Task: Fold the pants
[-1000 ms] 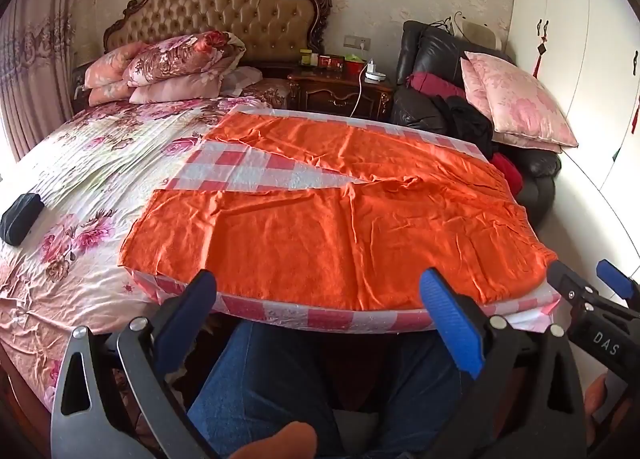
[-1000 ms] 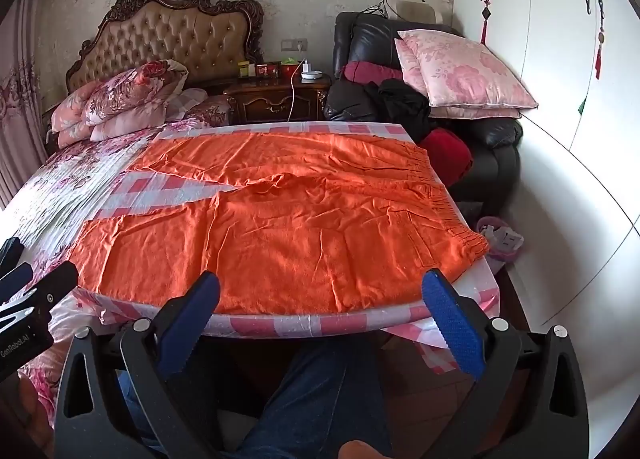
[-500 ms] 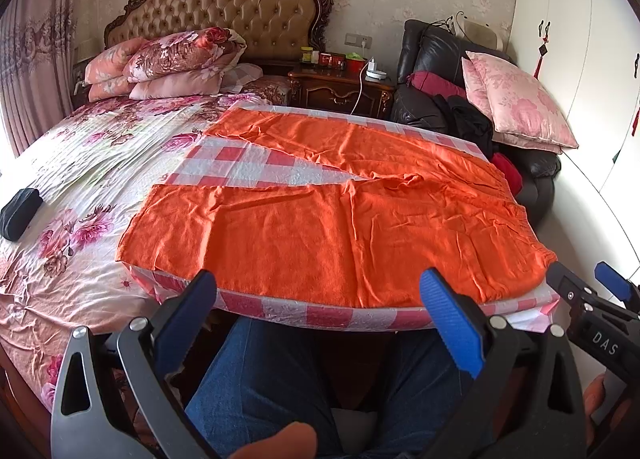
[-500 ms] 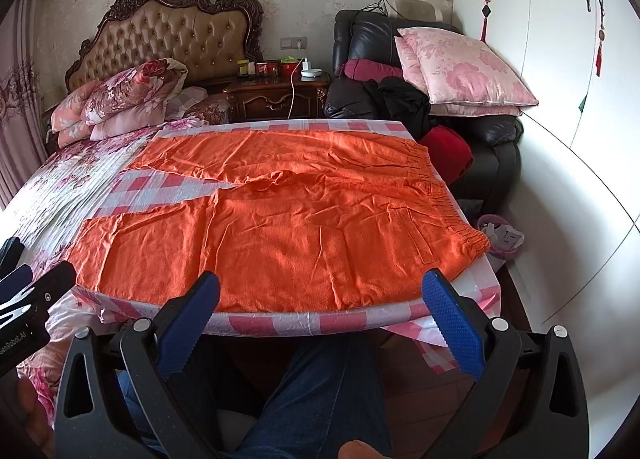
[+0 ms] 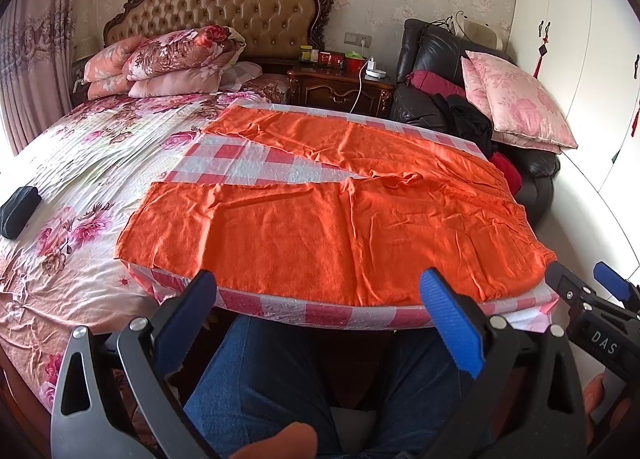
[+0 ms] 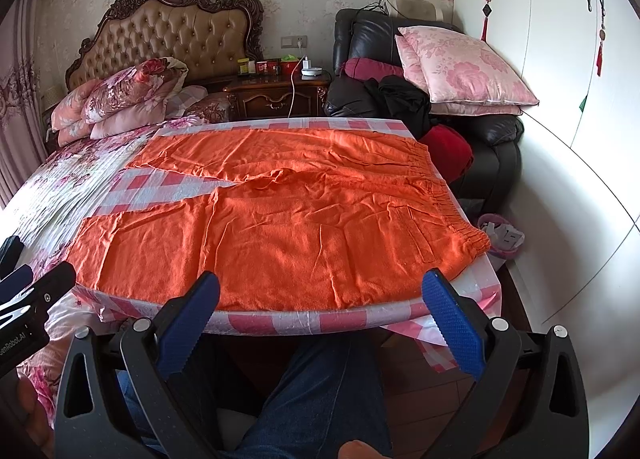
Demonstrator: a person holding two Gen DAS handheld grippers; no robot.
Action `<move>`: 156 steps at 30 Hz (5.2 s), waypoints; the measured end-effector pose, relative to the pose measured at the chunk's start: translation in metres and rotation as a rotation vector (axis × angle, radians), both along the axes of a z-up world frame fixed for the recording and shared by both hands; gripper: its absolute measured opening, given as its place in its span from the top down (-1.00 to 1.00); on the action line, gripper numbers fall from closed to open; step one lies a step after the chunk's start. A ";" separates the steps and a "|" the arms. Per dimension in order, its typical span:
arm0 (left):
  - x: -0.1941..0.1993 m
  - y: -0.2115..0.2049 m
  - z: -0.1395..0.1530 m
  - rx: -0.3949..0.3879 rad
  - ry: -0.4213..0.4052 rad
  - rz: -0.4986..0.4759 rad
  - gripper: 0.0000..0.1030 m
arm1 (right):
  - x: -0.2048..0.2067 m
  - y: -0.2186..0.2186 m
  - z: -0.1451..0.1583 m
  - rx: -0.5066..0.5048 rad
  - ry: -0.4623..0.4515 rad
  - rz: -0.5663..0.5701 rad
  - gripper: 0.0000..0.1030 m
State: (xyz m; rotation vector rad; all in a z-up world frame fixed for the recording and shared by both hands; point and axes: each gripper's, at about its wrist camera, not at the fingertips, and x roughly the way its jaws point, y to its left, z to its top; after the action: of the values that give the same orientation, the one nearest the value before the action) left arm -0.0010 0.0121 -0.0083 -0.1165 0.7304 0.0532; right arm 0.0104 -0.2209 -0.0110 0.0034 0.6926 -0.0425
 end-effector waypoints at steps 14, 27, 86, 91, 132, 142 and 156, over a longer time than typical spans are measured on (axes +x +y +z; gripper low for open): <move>0.000 0.000 -0.006 -0.010 0.010 -0.002 -0.97 | 0.001 -0.001 -0.001 0.000 0.003 0.000 -0.90; -0.001 0.000 -0.009 -0.014 0.012 -0.004 -0.97 | 0.001 -0.001 -0.003 -0.001 0.005 -0.001 -0.90; 0.197 0.197 -0.088 -0.264 0.205 0.148 -0.53 | 0.539 -0.170 -0.133 -0.063 0.630 0.210 -0.35; 0.275 0.225 -0.074 -0.464 0.186 0.125 -0.46 | 0.536 -0.177 -0.121 -0.030 0.572 0.210 0.73; 0.350 0.341 -0.049 -0.846 0.225 0.227 0.97 | 0.233 -0.149 0.010 0.109 0.157 0.344 0.79; 0.122 0.329 -0.170 -0.878 0.237 0.336 0.97 | 0.122 -0.166 -0.082 0.244 0.300 0.272 0.80; 0.122 0.323 -0.185 -0.931 0.192 0.277 0.52 | 0.071 -0.209 -0.135 0.876 0.291 -0.038 0.54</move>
State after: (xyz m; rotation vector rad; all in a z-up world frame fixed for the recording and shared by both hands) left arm 0.1207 0.3354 -0.1934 -1.1142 0.8801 -0.0165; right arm 0.0812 -0.4302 -0.1462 0.8650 0.9564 0.2308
